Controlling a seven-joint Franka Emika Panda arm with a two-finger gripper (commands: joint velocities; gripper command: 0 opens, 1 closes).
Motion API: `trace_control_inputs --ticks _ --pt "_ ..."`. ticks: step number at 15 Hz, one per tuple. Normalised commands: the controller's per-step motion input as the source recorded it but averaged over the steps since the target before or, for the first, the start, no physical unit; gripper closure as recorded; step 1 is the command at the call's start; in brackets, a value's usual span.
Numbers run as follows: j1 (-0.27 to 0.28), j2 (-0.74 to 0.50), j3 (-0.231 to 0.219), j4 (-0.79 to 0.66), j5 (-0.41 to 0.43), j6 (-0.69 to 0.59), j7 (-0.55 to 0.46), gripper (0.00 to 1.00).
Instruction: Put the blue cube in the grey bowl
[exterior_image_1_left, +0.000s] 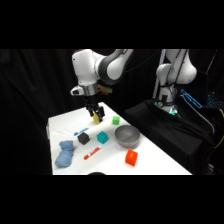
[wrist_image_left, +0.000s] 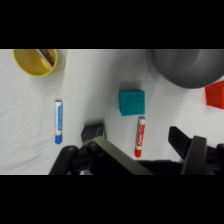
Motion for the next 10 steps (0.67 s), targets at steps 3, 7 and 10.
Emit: trace_control_inputs --ticks 3,7,10 --pt "-0.079 0.15 0.069 -0.06 0.052 0.38 -0.12 0.0" --pt "-0.079 0.11 0.077 -0.06 -0.012 0.41 -0.05 0.0" --pt "-0.103 0.09 0.111 -0.02 -0.007 0.31 -0.05 0.0"
